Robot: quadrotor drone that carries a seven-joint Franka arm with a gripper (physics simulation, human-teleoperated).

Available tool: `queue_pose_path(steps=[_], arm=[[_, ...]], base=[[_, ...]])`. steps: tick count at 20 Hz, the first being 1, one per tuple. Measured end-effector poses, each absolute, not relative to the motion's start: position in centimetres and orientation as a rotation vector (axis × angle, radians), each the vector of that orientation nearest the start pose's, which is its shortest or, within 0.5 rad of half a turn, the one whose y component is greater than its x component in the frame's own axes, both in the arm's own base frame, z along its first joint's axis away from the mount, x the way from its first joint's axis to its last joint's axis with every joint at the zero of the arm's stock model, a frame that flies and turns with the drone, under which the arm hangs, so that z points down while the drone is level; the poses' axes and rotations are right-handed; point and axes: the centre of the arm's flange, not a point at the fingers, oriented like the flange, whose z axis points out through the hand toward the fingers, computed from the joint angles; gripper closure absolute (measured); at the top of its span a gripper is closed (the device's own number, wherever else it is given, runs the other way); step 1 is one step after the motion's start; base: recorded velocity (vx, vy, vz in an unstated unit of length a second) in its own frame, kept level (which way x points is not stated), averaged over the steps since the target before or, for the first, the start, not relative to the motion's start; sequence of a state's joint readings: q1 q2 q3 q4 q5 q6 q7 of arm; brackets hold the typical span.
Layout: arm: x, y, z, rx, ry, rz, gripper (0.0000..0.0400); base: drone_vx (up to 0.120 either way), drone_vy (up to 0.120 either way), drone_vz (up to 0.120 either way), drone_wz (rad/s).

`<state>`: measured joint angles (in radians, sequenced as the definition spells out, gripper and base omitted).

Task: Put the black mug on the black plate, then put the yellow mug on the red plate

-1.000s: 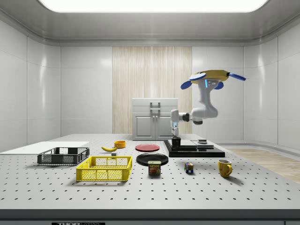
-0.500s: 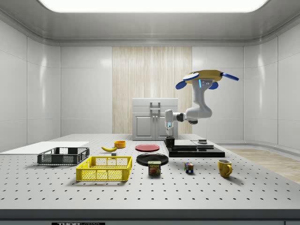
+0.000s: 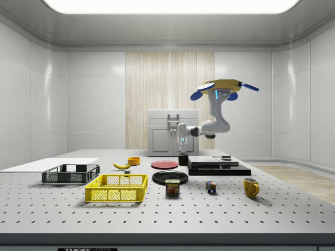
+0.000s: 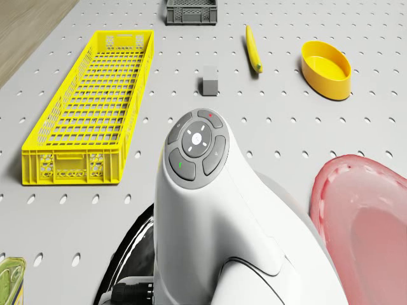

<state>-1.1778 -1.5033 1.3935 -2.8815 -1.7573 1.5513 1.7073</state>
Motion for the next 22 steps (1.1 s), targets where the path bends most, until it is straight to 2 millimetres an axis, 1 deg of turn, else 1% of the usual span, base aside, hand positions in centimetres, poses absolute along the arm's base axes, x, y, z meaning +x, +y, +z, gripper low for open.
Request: queue_pose_path(steps=[3, 6, 22], arm=[[30.44, -0.6, 48.36, 0.001, -0.002, 0.785, 0.029], [30.44, -0.6, 48.36, 0.001, -0.002, 0.785, 0.029], [30.44, -0.6, 48.36, 0.001, -0.002, 0.785, 0.029]], base=[[0.12, 0.0, -0.013, 0.0], [0.12, -0.093, 0.0, 0.0], [0.12, 0.0, 0.0, 0.0]])
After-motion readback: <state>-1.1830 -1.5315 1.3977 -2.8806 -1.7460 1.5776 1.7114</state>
